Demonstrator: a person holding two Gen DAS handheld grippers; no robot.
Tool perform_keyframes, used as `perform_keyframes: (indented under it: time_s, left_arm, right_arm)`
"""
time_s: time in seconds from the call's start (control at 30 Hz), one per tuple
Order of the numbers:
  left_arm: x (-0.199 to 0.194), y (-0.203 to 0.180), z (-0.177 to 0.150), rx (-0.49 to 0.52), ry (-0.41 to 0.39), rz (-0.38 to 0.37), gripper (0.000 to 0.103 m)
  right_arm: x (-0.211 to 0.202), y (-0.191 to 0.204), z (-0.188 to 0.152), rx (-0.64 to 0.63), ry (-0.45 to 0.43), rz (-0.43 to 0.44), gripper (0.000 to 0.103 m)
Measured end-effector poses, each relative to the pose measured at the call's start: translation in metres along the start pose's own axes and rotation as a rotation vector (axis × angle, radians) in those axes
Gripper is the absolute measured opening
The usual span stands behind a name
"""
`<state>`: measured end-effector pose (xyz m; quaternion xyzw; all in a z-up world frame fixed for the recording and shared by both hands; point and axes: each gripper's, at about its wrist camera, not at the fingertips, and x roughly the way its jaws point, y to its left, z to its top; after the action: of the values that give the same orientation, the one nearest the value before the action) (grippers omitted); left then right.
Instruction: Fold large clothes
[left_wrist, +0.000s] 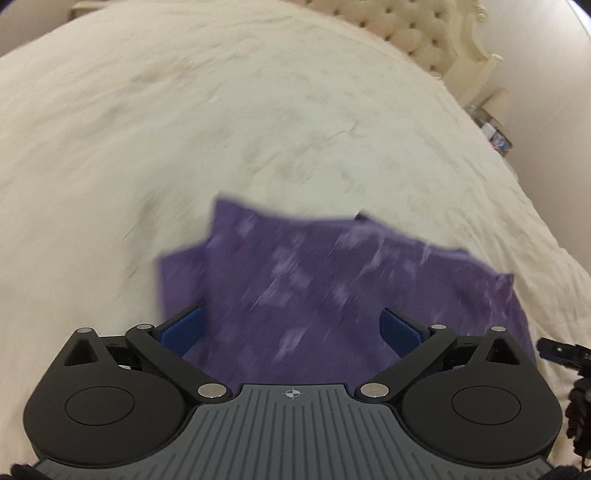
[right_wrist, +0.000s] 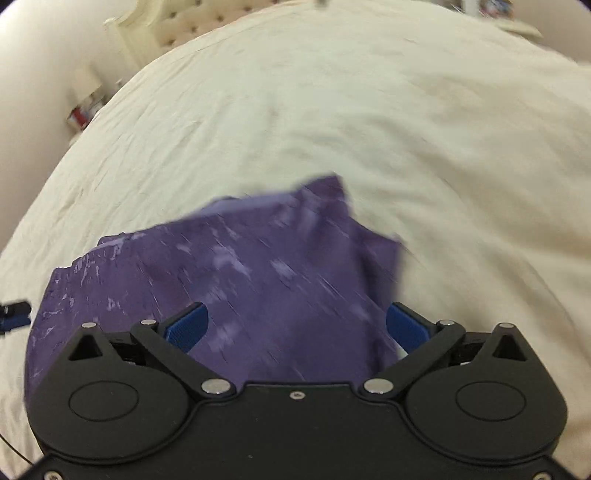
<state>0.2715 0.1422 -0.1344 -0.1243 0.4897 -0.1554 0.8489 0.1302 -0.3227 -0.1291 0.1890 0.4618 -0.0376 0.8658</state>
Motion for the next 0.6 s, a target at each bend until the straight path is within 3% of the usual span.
perform_keyframes:
  time_s: [0.2, 0.3, 0.43, 0.6]
  left_arm:
    - [-0.008, 0.037, -0.040, -0.116, 0.099, 0.042, 0.103]
    - [-0.001, 0.048, -0.052, -0.177, 0.140, 0.006, 0.103]
    - [0.020, 0.048, -0.046, -0.206, 0.161, -0.063, 0.103]
    - [0.052, 0.036, -0.026, -0.167, 0.178, -0.103, 0.103]
  right_arm:
    - [-0.014, -0.049, -0.031, 0.148, 0.097, 0.039, 0.102]
    - [-0.001, -0.060, -0.041, 0.216, 0.152, 0.106, 0.102]
    - [0.026, -0.062, -0.050, 0.285, 0.196, 0.204, 0.103]
    - [0.047, -0.055, -0.042, 0.351, 0.156, 0.269, 0.103]
